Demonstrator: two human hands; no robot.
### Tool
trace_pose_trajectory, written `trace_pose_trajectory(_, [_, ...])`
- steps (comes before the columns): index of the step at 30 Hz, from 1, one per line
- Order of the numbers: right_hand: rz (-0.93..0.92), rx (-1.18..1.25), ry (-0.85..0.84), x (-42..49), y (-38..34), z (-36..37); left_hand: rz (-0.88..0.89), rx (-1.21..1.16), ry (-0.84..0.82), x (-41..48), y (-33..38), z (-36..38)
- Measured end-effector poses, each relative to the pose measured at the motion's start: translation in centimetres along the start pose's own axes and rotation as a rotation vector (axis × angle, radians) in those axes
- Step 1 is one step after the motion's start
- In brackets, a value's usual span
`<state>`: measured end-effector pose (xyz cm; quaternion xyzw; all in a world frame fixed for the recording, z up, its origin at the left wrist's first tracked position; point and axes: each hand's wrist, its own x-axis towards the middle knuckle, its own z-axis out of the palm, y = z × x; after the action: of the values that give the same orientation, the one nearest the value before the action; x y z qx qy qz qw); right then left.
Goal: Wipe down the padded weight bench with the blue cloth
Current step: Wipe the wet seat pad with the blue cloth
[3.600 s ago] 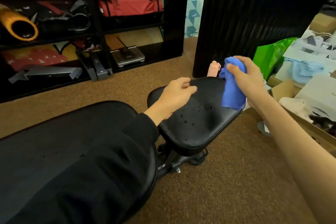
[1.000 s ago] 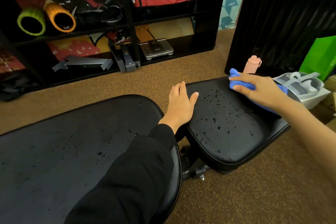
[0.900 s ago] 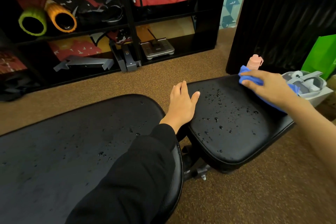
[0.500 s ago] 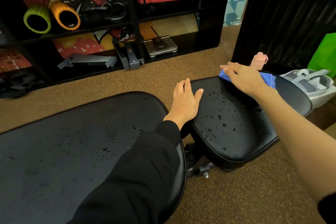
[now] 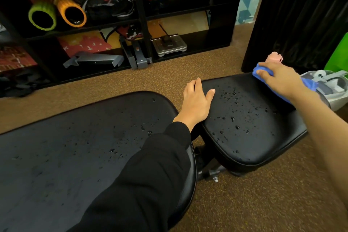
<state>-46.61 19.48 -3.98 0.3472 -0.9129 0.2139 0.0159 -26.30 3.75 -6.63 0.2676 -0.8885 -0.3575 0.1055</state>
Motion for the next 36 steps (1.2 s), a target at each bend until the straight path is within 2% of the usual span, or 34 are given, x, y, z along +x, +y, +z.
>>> trace_pose_trajectory(4, [0.000,0.002,-0.034,0.9,-2.4,1.2,0.000,0.017,0.011,-0.1,0.2,0.0])
trace_pose_trajectory(9, [-0.162,0.108,-0.083,-1.7,-4.1,1.4,0.000,-0.009,0.003,-0.1,0.1,-0.1])
trace_pose_trajectory(14, [-0.297,0.149,-0.121,-5.6,-2.1,-0.8,0.009,-0.011,-0.004,-0.1,0.1,-0.1])
trace_pose_trajectory(16, [-0.266,0.134,-0.097,-5.7,-0.9,-1.3,0.009,-0.008,0.002,-0.2,0.1,-0.1])
trace_pose_trajectory(22, [-0.014,0.050,0.040,-1.2,-0.2,0.4,-0.001,-0.004,0.001,-0.1,0.1,-0.1])
trace_pose_trajectory(26, [0.021,-0.118,0.002,0.7,-0.9,1.9,-0.002,-0.016,-0.006,-0.2,0.2,-0.1])
trace_pose_trajectory(29, [-0.031,-0.051,-0.060,-0.6,-1.3,1.5,0.000,-0.017,-0.012,-0.1,0.1,-0.1])
trace_pose_trajectory(32, [-0.190,0.064,-0.152,-3.5,-1.2,0.7,-0.001,-0.021,-0.009,-0.2,0.1,-0.2])
trace_pose_trajectory(36, [-0.367,0.006,-0.213,-7.2,0.5,-0.8,0.000,-0.016,-0.001,-0.3,0.2,-0.2])
